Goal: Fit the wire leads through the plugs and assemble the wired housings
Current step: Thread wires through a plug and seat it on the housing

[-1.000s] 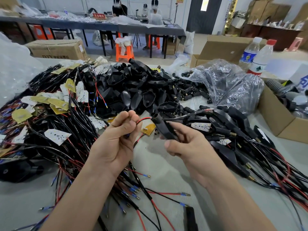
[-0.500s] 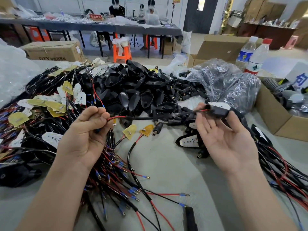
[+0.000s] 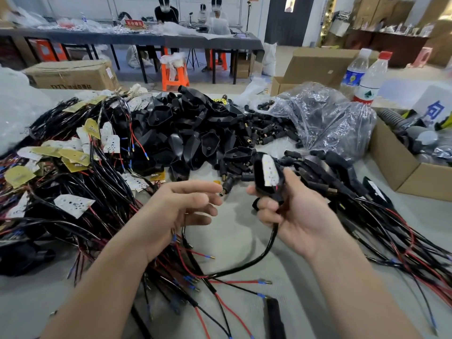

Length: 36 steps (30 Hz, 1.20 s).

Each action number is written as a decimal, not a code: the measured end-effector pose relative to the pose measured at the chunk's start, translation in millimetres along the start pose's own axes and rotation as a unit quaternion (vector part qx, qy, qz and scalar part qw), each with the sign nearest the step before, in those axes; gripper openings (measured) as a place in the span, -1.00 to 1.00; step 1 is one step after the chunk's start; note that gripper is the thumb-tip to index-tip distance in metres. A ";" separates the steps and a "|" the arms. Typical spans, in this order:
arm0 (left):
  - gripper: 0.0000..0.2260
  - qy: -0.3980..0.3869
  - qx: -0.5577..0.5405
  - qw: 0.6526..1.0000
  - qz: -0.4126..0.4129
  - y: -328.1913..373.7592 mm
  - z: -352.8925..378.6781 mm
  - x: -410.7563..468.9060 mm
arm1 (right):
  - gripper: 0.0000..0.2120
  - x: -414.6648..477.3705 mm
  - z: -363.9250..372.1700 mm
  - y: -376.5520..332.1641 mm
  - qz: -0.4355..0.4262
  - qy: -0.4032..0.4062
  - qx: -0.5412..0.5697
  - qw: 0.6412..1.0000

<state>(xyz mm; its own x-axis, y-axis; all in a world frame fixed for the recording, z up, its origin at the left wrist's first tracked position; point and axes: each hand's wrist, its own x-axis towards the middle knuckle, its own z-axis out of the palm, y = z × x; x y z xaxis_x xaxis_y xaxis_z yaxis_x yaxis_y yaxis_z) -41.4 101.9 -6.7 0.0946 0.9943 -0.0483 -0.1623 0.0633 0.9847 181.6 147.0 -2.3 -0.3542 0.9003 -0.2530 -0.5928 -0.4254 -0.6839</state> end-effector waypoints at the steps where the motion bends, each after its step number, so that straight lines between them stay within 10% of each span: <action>1: -0.73 0.005 0.002 1.000 0.000 -1.3 1.2 1.5 | -0.52 1.8 0.2 5.1 -0.002 0.008 -0.022 1.000; 8: -0.47 -0.175 -0.066 0.979 -0.082 9.4 -18.8 -9.9 | -0.52 4.6 -2.6 8.9 -0.016 0.018 -0.071 0.997; 16: -0.36 -0.164 -0.115 0.979 -0.034 2.8 -14.9 0.7 | -0.48 -4.3 -1.0 5.3 0.058 -0.045 -0.117 0.990; 21: -0.45 -0.289 -0.349 0.891 0.001 8.0 -15.5 1.1 | -0.62 -6.4 1.0 -0.3 0.117 -0.075 -0.037 0.990; 25: -0.55 -0.017 -0.185 0.982 0.014 -0.4 2.1 12.9 | -0.67 -8.2 6.4 3.2 0.159 -0.098 -0.010 0.982; 36: -0.71 0.107 0.072 0.991 -0.025 -19.0 33.3 20.5 | -0.65 1.4 15.5 40.6 0.084 0.040 -0.093 0.991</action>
<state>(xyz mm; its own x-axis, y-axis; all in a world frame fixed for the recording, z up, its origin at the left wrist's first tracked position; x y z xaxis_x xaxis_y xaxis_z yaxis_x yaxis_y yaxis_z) -3.7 118.2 -20.8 -0.1140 0.9865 -0.1177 -0.0189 0.1163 0.9930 145.8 129.5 -19.8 -0.3738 0.8255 -0.4229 -0.3843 -0.5529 -0.7394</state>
